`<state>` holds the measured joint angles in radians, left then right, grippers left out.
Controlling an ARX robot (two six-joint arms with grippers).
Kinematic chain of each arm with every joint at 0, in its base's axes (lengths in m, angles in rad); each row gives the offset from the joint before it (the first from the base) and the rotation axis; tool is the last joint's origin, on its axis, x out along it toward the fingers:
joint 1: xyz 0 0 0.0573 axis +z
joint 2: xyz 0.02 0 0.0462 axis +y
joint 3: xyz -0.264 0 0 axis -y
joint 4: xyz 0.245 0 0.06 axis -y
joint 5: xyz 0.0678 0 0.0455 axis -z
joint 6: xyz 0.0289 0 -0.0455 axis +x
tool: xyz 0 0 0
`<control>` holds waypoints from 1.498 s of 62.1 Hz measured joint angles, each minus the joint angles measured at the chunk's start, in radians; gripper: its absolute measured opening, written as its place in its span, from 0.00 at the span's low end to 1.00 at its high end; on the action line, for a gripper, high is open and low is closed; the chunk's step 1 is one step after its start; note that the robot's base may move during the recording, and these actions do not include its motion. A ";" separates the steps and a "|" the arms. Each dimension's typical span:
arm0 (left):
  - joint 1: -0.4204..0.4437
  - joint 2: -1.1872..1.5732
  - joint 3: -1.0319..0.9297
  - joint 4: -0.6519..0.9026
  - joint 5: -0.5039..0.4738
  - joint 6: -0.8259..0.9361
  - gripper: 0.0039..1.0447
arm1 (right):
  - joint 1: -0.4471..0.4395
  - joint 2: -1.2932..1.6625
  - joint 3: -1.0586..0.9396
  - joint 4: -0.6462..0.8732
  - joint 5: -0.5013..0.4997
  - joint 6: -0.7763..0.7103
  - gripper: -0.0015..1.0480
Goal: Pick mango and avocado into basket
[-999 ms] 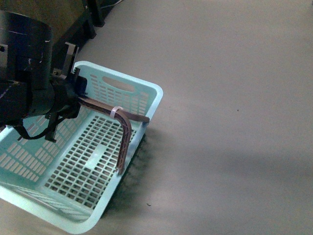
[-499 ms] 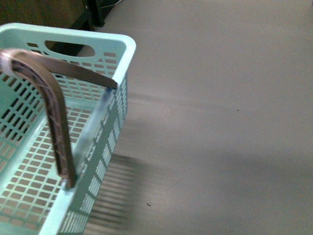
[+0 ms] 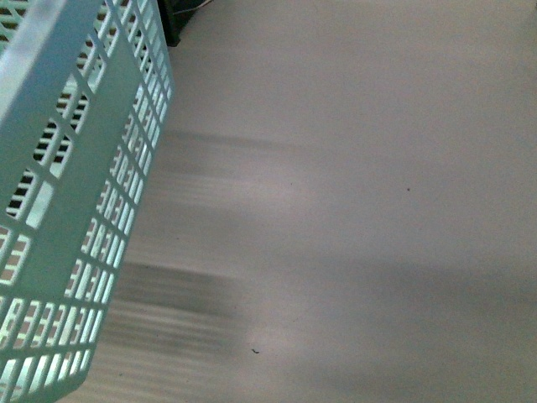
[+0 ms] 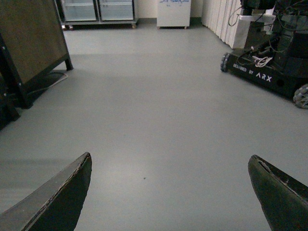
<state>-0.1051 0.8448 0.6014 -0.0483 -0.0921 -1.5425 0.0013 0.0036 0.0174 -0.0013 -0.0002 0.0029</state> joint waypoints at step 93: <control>-0.089 -0.065 0.048 -0.094 -0.037 -0.019 0.04 | 0.000 0.000 0.000 0.000 0.000 0.000 0.92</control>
<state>-0.1936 0.7795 0.6498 -0.1425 -0.1295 -1.5612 0.0013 0.0036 0.0174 -0.0013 0.0002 0.0029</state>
